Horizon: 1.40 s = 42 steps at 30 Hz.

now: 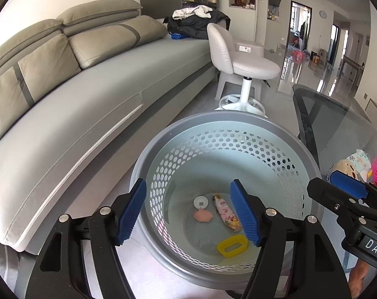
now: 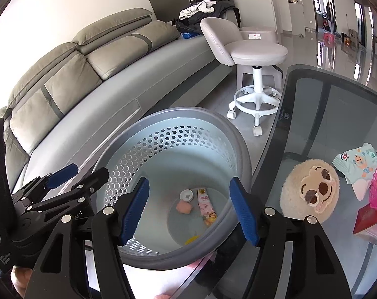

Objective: Collect trash
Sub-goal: 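Move both open tools back toward the plush sloth ball on the table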

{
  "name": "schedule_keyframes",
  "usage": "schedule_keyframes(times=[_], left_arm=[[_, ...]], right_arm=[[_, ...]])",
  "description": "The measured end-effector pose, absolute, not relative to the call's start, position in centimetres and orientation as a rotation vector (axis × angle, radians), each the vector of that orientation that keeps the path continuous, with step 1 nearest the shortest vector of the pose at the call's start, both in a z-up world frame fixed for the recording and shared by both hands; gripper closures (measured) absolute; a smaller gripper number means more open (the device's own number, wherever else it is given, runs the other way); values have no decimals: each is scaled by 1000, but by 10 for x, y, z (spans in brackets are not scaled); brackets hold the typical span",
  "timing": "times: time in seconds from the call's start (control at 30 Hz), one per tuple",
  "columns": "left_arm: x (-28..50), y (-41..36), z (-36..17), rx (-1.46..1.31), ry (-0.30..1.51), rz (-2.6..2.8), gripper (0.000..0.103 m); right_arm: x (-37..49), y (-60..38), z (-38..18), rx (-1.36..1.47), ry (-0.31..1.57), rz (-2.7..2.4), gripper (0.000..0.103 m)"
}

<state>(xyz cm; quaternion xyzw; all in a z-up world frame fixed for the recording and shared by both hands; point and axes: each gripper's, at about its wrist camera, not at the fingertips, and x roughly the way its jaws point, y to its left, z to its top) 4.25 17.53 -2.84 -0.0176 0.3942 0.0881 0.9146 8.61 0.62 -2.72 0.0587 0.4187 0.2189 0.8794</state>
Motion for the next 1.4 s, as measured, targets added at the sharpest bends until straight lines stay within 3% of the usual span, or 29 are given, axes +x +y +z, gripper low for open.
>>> schedule_keyframes(times=[0.67,1.4], left_arm=[[31,158,-14,-6,760,160,28],[24,54,2,37,739,-36,25]], right_arm=[[63,-24,-14,130,822,433,38],[14,-166,5,111,716,185,33]])
